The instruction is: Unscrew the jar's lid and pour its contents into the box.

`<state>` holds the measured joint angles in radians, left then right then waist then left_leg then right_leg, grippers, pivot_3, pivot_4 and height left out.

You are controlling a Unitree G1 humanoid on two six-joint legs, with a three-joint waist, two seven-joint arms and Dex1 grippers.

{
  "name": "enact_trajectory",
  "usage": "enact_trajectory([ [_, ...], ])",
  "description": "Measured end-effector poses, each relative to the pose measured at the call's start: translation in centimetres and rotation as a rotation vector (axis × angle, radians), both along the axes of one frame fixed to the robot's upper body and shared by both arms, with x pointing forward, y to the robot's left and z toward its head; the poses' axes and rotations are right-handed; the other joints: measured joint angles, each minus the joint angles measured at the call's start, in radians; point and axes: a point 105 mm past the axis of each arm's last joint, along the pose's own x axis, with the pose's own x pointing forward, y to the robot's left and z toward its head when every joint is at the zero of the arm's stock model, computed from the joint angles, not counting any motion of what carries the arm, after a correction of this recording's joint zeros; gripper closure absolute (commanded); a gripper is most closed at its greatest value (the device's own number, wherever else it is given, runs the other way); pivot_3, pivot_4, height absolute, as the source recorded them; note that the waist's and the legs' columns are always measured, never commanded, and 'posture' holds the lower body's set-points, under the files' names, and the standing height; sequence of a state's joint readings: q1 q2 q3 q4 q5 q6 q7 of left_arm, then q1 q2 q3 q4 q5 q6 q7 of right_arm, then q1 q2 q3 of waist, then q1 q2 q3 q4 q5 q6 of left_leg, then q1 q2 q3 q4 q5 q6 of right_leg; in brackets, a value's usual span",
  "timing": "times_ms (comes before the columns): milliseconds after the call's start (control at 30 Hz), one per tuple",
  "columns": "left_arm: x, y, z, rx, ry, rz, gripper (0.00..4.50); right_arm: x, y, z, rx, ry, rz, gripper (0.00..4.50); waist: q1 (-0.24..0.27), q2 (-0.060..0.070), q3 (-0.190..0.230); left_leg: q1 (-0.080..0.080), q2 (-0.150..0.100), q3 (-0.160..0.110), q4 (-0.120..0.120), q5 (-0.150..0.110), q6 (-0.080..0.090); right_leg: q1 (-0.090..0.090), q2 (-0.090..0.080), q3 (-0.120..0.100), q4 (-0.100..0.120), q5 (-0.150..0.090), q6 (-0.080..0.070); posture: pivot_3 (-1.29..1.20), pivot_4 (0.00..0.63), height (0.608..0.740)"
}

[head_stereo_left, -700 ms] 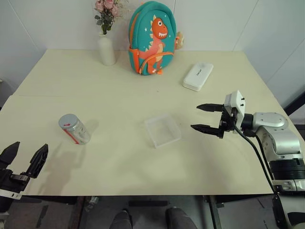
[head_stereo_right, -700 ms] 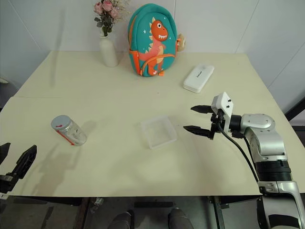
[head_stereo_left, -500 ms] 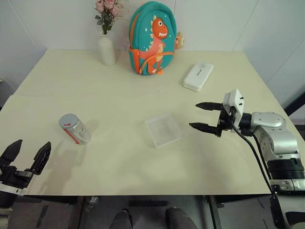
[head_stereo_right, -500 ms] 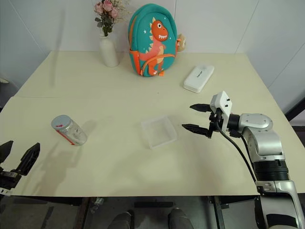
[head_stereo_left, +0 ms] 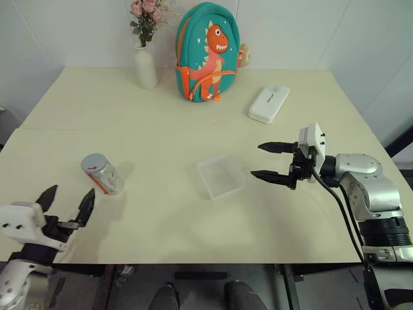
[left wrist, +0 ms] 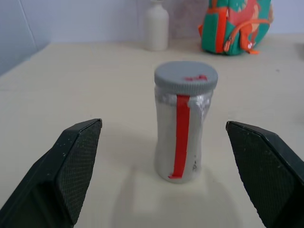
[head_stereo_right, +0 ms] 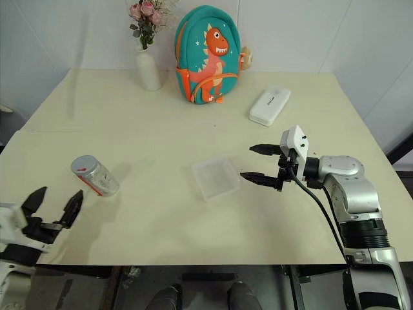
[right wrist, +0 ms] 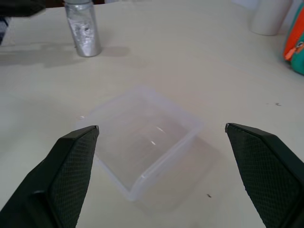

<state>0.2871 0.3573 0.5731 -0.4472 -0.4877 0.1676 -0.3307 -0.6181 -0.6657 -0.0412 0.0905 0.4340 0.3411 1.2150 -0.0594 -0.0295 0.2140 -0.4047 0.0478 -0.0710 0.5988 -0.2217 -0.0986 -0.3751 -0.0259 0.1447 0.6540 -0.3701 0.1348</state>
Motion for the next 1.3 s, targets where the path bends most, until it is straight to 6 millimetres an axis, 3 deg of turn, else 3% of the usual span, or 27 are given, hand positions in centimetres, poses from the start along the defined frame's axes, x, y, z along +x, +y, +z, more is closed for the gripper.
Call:
enact_trajectory([
  [467, 3.8, 0.2, -1.3, -0.022, -0.021, -0.008, 0.05, -0.6, 0.3, 0.3, -0.001, 0.001, 0.014, 0.00, 0.002, 0.000, 0.000, 0.000, 0.000, 0.000, 0.001, 0.000, 0.000, 0.000, 0.000, 0.000, 0.001, 0.001, 0.001, 0.00, 0.150, 0.740],
  [1033, 7.7, -1.4, 0.0, -0.028, -0.077, -0.127, 0.05, -0.9, 0.1, 0.3, -0.022, -0.008, -0.019, 0.00, 0.004, 0.000, 0.000, 0.000, 0.000, 0.000, 0.003, 0.000, 0.000, 0.000, 0.000, 0.000, 0.003, 0.001, 0.002, 0.00, 0.150, 0.740],
  [1133, 7.9, -1.4, -0.4, -0.031, -0.063, -0.129, 0.63, -1.0, 0.1, 0.1, -0.024, -0.007, -0.023, 0.00, 0.003, 0.000, 0.000, 0.000, 0.000, 0.000, 0.003, 0.000, 0.000, 0.000, 0.000, 0.000, 0.003, 0.001, 0.002, 0.00, 0.150, 0.740],
  [1300, 8.1, -1.4, -0.8, -0.038, -0.046, -0.129, 2.17, -1.0, 0.0, 0.1, -0.026, -0.008, -0.026, 0.00, 0.004, 0.000, 0.000, 0.000, 0.000, 0.000, 0.004, 0.000, 0.000, 0.000, 0.000, 0.000, 0.004, 0.001, 0.002, 0.00, 0.150, 0.740],
])
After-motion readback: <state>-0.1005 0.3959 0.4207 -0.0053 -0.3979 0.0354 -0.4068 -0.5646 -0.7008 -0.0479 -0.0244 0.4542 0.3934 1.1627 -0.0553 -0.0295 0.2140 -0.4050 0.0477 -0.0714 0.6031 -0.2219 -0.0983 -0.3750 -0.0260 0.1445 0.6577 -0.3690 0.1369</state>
